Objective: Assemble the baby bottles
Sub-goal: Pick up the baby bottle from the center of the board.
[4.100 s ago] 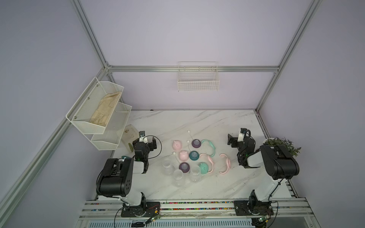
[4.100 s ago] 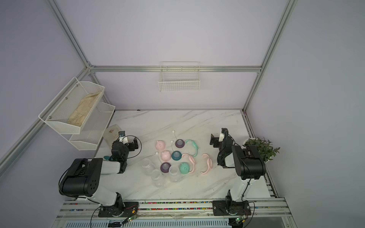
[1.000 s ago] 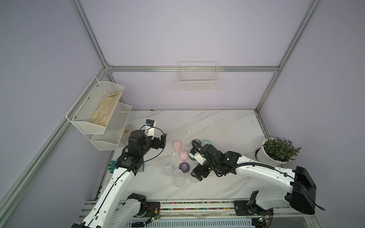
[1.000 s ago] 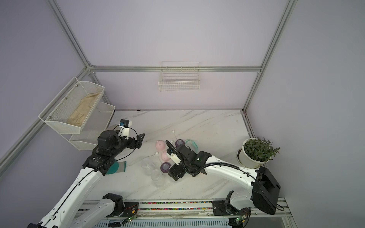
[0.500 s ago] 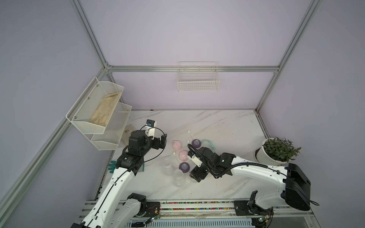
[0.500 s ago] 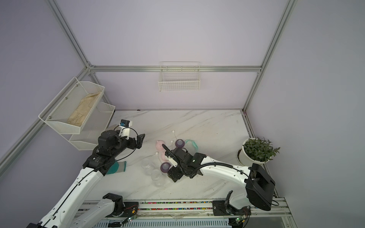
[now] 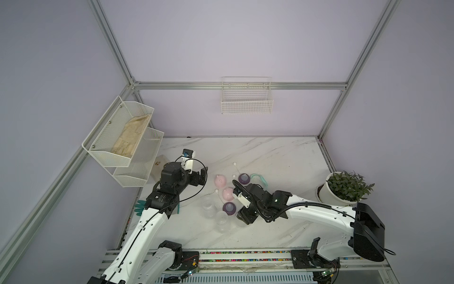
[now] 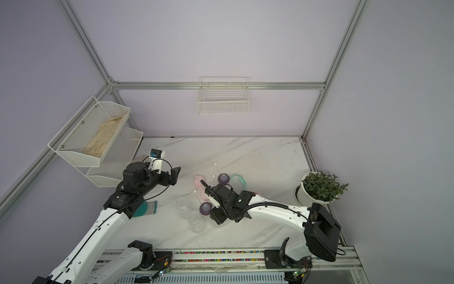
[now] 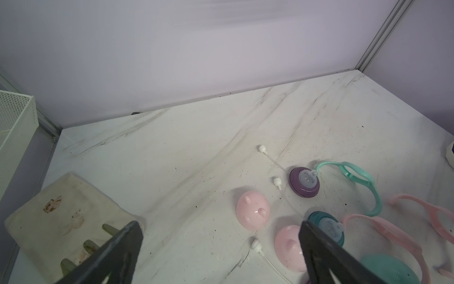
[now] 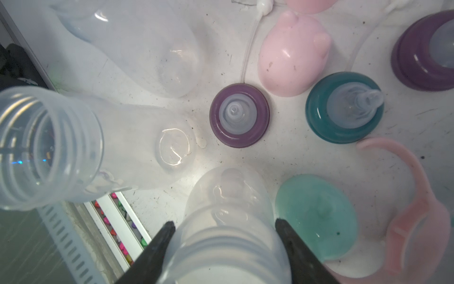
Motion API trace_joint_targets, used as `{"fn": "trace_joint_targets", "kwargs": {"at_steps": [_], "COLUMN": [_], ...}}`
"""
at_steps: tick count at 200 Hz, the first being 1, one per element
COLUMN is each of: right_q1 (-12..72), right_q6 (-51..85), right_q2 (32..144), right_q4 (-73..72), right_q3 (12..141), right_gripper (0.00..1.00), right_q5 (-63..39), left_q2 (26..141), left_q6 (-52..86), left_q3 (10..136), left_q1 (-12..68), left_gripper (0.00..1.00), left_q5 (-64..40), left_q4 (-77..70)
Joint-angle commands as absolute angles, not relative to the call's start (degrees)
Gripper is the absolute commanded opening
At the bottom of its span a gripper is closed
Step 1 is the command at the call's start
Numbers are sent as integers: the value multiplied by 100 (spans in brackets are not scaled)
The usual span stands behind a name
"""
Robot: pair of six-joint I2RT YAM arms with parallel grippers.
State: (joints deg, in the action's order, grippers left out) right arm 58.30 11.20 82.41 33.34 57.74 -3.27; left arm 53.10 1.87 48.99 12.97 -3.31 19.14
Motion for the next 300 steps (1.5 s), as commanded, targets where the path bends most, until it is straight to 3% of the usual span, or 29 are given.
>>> {"fn": "trace_joint_targets", "kwargs": {"at_steps": [1, 46, 68, 91, 126, 157, 197, 300], "right_q1": [5871, 5748, 5403, 4839, 3833, 3560, 3551, 3570], "right_q6": [1368, 1616, 1652, 1516, 1030, 692, 734, 1535], "right_q2": [8091, 7976, 7924, 7883, 7894, 8167, 8520, 8666], "right_q4": [3453, 4371, 4691, 4785, 4795, 4803, 4661, 2786], "right_q3": [6204, 7194, 7541, 7783, 8530, 9398, 10013, 9583], "right_gripper": [54, 46, 37, 36, 35, 35, 35, 35], "right_q5": [-268, 211, 267, 174, -590, -1678, -3225, -4592], "left_q2": [5435, 5758, 5852, 5828, 5763, 5835, 5979, 6276], "left_q6": [158, -23, -142, -297, -635, -691, -749, -825], "left_q3": [5437, 5818, 6071, 6175, 6048, 5917, 5974, 6308], "left_q1": [1362, 1419, 1433, 1441, 1446, 1467, 1494, 1792], "left_gripper": [100, 100, 100, 100, 100, 100, 100, 100], "left_q5": [-509, -1607, -2457, -3202, -4635, -5626, -5763, -5095], "left_q4": [1855, 1562, 1488, 1388, 1373, 1378, 1387, 1459]}}
